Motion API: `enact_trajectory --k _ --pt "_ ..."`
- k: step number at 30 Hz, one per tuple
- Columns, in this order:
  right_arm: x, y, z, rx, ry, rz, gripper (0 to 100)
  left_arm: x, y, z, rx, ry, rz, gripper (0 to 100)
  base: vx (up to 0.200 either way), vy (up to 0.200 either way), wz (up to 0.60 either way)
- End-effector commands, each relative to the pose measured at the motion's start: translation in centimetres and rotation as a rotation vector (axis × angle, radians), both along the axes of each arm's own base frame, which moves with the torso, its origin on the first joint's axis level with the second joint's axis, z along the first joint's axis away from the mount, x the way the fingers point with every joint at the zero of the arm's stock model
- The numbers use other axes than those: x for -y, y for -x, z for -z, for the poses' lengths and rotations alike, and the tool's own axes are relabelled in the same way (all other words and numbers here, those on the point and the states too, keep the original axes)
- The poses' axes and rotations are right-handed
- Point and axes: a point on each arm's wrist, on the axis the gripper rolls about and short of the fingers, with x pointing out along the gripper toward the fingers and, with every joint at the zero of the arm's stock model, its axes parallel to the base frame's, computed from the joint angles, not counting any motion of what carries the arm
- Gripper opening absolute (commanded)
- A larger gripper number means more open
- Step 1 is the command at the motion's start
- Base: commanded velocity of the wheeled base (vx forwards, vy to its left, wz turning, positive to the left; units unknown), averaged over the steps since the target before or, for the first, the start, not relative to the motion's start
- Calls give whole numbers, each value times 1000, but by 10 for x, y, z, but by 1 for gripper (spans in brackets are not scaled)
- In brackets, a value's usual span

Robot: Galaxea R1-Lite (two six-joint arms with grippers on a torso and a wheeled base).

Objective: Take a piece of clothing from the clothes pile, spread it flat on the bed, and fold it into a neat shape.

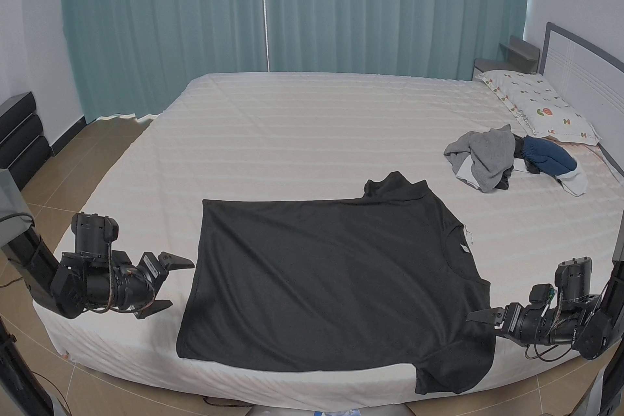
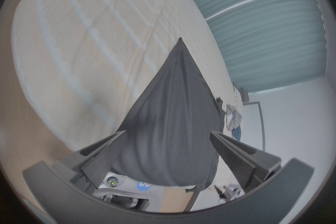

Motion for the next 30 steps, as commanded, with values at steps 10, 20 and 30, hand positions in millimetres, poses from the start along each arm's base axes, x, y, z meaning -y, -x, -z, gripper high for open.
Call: enact_trajectory --k 10,20,30 --pt "-3 3 0 -7 1 -16 100 -1 29 28 -53 -142 156 100 0 0 0" --pt "-3 3 0 -6 0 -15 100 1 17 54 -17 -200 200 100 0 0 0" --pt "-3 3 0 -4 0 -15 100 11 10 66 -13 -276 230 100 0 0 0"
